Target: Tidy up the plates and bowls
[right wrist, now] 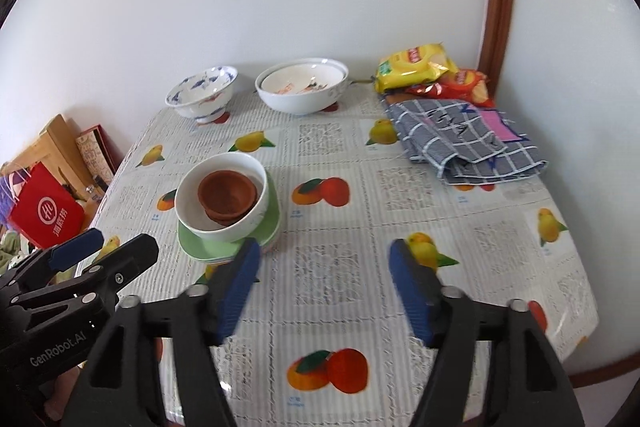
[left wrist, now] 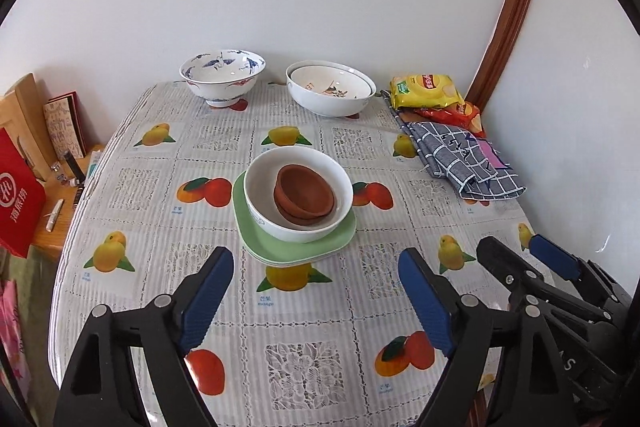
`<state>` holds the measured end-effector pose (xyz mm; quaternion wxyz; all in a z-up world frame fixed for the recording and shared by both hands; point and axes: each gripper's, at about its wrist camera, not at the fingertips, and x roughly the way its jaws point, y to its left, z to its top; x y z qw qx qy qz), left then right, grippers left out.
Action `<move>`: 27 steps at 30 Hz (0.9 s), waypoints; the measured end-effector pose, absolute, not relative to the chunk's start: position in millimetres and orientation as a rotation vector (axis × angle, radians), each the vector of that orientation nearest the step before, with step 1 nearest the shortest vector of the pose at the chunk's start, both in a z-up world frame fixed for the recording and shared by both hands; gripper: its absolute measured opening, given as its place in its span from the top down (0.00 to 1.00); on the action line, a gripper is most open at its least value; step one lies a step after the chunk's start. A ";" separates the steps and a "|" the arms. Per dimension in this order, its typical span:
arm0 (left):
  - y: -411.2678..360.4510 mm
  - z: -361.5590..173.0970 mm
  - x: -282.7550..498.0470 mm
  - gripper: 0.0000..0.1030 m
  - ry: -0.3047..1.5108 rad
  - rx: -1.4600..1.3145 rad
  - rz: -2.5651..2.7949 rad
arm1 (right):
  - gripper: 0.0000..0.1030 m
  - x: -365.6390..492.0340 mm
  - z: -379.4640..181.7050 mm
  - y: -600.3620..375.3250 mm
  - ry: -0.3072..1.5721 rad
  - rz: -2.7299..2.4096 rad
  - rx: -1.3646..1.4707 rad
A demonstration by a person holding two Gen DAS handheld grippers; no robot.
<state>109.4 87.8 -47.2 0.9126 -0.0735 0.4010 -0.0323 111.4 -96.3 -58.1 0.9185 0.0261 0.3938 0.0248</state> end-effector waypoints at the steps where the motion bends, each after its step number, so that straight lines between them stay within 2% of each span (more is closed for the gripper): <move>1: 84.8 -44.7 102.2 0.14 0.816 -0.153 -0.059 | 0.25 104.2 -54.4 -100.5 0.790 0.044 0.054; 3: 79.7 -40.3 90.1 0.11 0.799 -0.148 -0.048 | 0.18 91.2 -47.1 -109.6 0.764 0.025 0.056; 6: 71.3 -32.5 70.8 0.10 0.768 -0.136 -0.044 | 0.15 71.0 -39.6 -122.1 0.748 0.003 0.064; 16: 43.6 -10.0 16.8 0.09 0.677 -0.058 -0.031 | 0.15 11.7 -28.8 -150.0 0.712 -0.039 0.062; 27: 26.5 -4.4 5.7 0.09 0.658 -0.034 -0.037 | 0.15 -13.4 -23.6 -171.1 0.675 -0.053 0.084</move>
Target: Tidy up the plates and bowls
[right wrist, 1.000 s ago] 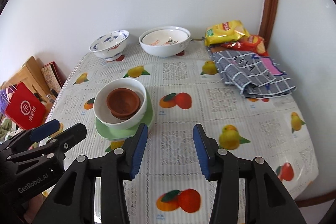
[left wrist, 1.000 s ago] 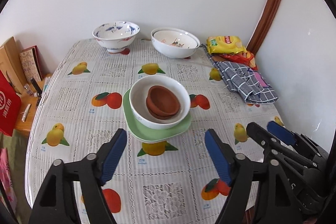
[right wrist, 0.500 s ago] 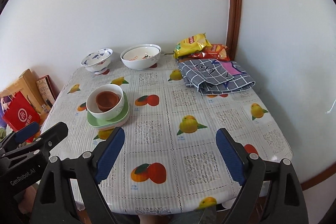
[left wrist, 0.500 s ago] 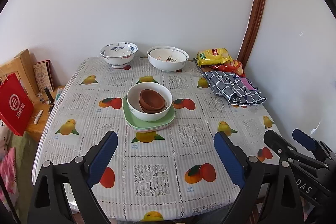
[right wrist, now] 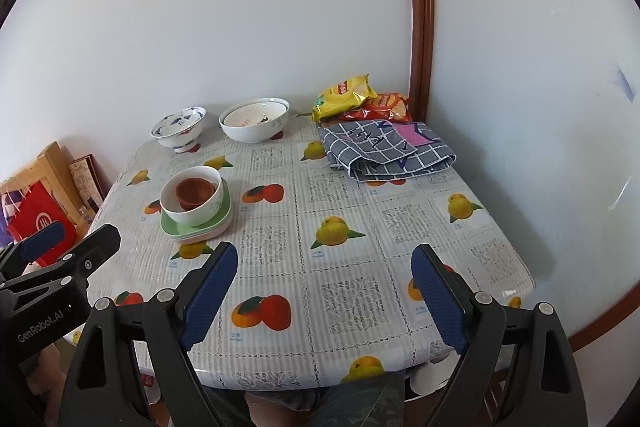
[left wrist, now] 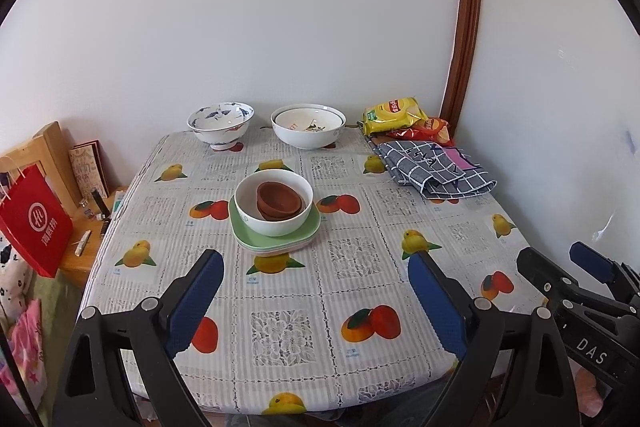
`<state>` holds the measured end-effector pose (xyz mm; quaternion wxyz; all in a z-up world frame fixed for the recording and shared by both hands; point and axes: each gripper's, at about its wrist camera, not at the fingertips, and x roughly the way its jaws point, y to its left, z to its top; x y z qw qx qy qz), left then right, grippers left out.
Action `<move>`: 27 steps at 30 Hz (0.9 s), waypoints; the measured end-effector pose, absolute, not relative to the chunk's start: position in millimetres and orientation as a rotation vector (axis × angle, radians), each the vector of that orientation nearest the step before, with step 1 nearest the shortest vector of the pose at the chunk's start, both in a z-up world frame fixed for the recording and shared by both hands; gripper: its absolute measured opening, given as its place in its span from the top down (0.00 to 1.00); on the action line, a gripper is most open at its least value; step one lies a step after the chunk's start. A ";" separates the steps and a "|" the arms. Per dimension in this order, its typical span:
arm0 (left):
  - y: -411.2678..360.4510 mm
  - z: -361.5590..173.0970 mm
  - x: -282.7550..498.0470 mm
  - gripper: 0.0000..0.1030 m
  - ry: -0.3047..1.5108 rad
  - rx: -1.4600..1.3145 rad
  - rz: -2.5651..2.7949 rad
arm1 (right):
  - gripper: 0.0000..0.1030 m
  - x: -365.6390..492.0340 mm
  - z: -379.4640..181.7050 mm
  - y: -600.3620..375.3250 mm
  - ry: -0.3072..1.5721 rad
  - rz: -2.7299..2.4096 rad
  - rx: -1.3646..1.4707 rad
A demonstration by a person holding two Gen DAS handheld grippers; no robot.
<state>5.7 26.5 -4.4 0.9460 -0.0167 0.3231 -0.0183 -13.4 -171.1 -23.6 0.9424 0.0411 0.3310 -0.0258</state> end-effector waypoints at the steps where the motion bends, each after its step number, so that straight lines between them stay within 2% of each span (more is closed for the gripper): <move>1: 26.3 -4.3 5.4 0.09 0.659 -0.034 -0.038 | 0.15 -14.2 -23.6 -172.4 0.674 -0.054 0.087; 27: 26.8 -8.0 5.4 0.09 0.667 -0.046 -0.033 | 0.15 -19.8 -26.5 -170.5 0.676 -0.057 0.077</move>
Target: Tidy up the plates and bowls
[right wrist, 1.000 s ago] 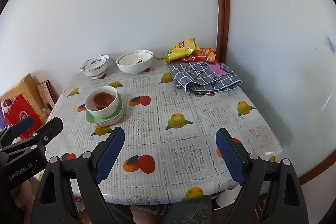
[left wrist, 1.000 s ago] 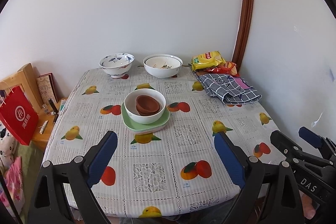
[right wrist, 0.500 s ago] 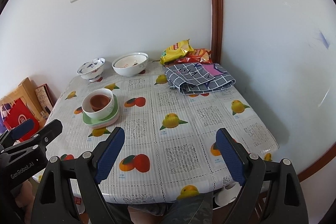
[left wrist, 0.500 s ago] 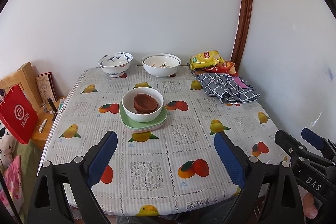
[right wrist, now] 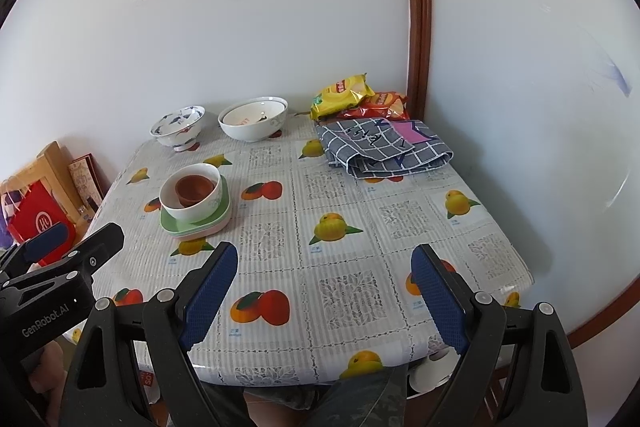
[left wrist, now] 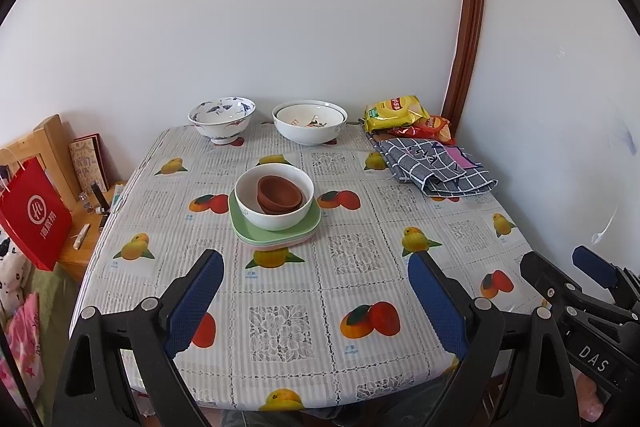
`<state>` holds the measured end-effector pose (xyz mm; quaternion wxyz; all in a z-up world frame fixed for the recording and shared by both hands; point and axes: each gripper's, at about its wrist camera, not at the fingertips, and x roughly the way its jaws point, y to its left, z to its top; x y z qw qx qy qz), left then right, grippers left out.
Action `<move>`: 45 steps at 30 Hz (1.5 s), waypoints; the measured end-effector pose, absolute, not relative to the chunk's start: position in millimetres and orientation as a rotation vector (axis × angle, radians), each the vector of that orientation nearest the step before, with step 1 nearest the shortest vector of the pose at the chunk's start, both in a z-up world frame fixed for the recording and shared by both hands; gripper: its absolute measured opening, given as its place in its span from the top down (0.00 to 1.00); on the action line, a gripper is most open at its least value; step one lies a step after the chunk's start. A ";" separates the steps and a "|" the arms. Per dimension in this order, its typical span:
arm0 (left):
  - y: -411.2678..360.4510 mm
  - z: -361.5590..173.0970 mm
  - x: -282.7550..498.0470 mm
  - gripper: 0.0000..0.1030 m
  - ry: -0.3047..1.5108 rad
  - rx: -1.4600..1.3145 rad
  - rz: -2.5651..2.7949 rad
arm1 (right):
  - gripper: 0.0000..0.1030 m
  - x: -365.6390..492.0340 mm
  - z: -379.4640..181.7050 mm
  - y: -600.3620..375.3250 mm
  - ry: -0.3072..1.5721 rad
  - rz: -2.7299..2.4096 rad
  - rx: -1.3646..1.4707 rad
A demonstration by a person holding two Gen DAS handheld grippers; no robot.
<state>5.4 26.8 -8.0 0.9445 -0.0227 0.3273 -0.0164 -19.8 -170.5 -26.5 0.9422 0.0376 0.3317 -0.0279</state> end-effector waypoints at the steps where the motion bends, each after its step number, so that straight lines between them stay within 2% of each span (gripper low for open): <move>1: 26.9 -8.1 5.3 0.09 0.667 -0.047 -0.034 | 0.15 -19.8 -26.5 -170.4 0.676 -0.057 0.077; 45: 26.2 -10.1 3.4 0.09 0.666 -0.050 -0.031 | 0.15 -23.2 -21.8 -165.1 0.665 -0.046 0.074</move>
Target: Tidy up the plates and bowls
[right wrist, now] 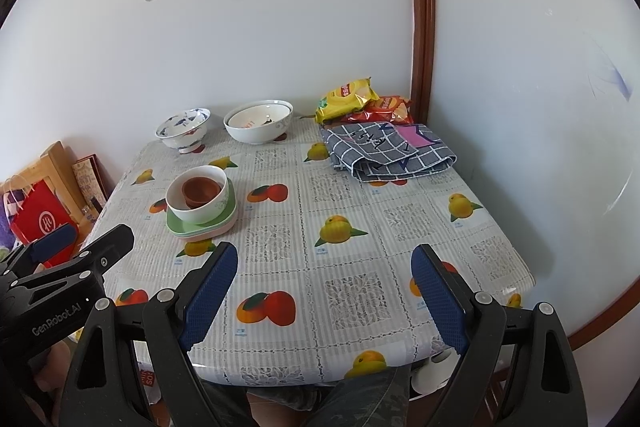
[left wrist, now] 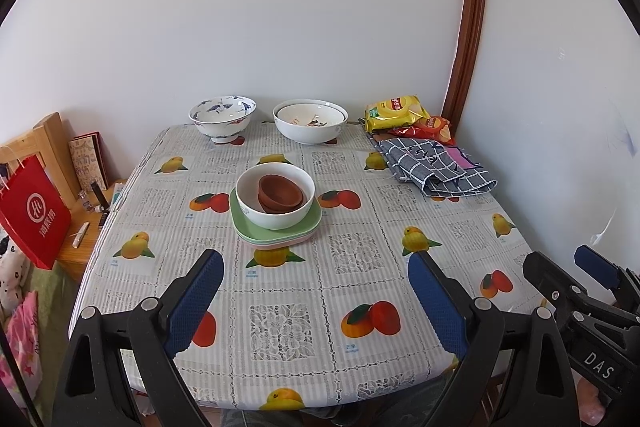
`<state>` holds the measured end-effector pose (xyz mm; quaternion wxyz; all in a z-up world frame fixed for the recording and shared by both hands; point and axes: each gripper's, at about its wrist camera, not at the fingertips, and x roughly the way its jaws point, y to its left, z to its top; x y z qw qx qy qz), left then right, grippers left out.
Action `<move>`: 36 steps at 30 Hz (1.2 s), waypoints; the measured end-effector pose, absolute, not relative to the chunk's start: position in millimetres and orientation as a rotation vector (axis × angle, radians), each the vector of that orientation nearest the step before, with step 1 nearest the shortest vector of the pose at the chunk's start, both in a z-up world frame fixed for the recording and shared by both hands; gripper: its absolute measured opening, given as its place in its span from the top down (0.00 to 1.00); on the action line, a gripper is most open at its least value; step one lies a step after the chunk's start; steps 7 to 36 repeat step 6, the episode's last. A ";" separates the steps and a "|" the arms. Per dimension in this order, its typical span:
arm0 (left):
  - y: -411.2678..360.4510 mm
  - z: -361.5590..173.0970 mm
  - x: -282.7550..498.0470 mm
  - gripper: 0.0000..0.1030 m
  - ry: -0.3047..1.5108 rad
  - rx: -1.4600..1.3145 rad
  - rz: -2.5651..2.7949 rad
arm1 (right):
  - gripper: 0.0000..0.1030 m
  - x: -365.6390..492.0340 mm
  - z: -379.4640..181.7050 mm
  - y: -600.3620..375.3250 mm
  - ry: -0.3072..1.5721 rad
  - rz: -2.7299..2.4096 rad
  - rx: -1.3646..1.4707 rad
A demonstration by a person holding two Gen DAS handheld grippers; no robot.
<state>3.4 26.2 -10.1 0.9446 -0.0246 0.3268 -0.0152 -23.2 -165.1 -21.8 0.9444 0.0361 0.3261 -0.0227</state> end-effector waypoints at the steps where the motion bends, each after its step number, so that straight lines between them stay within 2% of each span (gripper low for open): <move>1: 26.1 -9.9 3.1 0.09 0.665 -0.049 -0.030 | 0.15 -23.4 -21.2 -164.8 0.664 -0.046 0.073; 36: 25.6 -10.8 2.8 0.09 0.666 -0.049 -0.026 | 0.15 -22.9 -20.5 -164.5 0.664 -0.039 0.077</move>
